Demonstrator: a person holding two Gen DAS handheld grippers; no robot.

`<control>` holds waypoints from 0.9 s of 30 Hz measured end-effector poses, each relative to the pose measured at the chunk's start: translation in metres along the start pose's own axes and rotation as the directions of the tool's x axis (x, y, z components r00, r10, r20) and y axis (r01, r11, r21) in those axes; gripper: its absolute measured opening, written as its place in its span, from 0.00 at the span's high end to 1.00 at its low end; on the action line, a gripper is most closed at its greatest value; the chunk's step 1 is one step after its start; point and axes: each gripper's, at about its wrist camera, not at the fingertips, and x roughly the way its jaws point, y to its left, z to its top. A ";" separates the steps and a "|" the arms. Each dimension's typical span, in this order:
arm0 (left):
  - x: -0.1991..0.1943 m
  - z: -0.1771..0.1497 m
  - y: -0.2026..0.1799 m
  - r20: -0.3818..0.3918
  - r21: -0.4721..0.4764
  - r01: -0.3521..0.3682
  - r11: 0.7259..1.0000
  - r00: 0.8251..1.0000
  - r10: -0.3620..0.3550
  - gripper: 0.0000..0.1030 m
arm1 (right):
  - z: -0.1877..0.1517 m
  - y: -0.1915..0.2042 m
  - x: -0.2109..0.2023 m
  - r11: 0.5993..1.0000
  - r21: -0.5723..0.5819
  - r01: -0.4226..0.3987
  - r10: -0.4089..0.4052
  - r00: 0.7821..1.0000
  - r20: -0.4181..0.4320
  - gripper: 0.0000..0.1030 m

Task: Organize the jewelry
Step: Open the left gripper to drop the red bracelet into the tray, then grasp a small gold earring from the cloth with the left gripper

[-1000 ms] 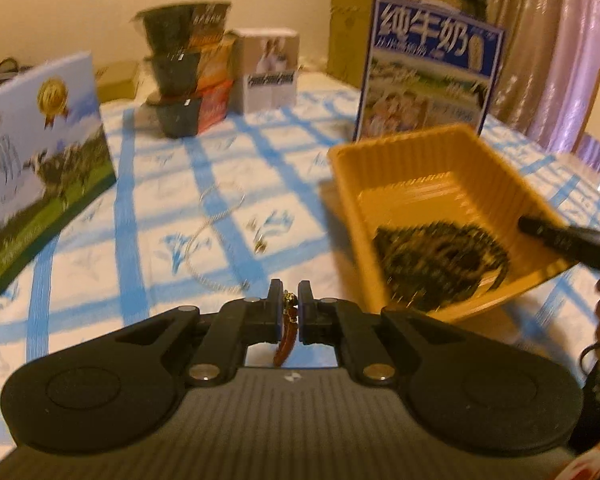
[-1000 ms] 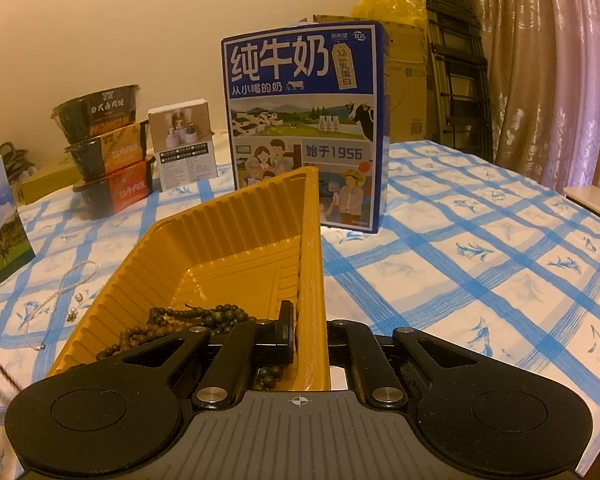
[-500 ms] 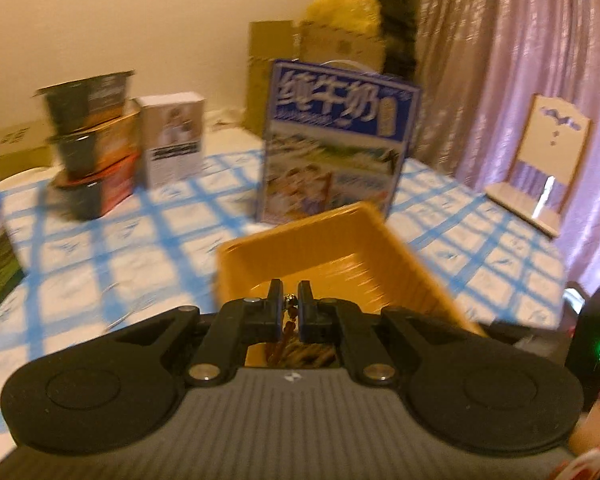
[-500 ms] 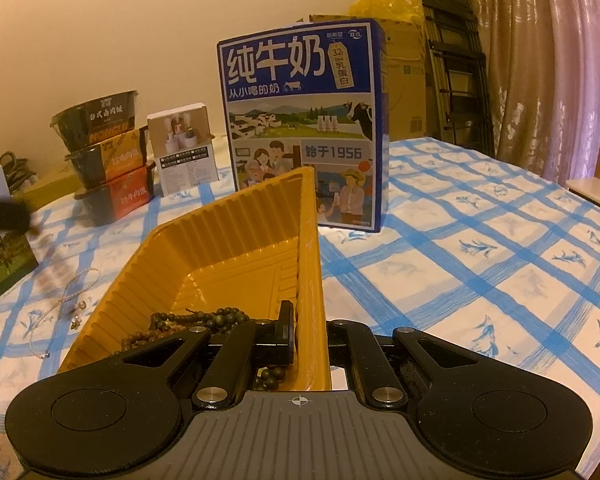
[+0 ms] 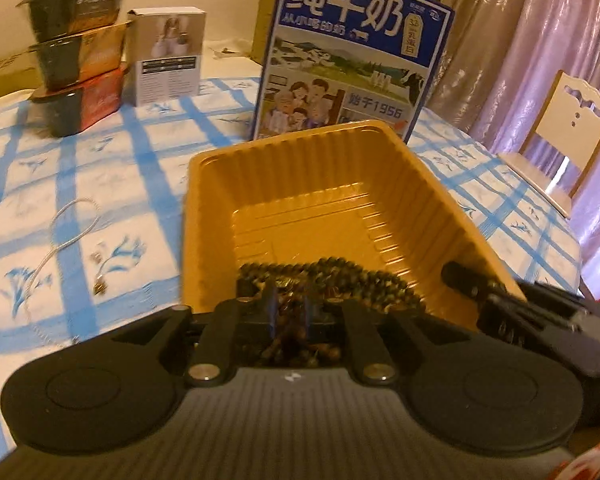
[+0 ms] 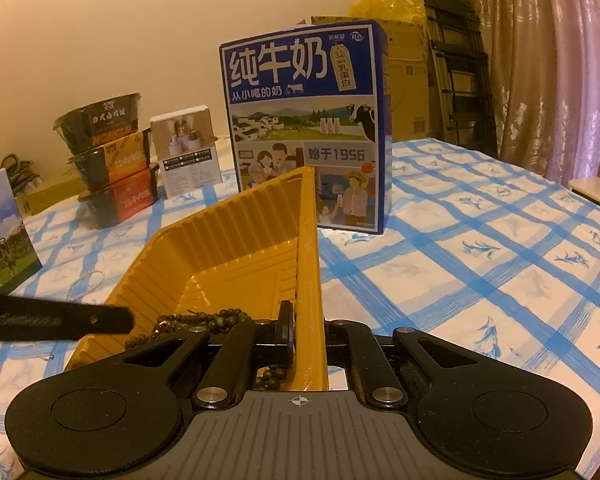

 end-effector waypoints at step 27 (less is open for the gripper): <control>-0.067 -0.061 0.076 0.019 -0.058 -0.180 0.982 0.983 0.181 0.80 | -0.006 0.016 -0.004 0.993 -0.097 0.068 -0.066 0.998 0.022 0.94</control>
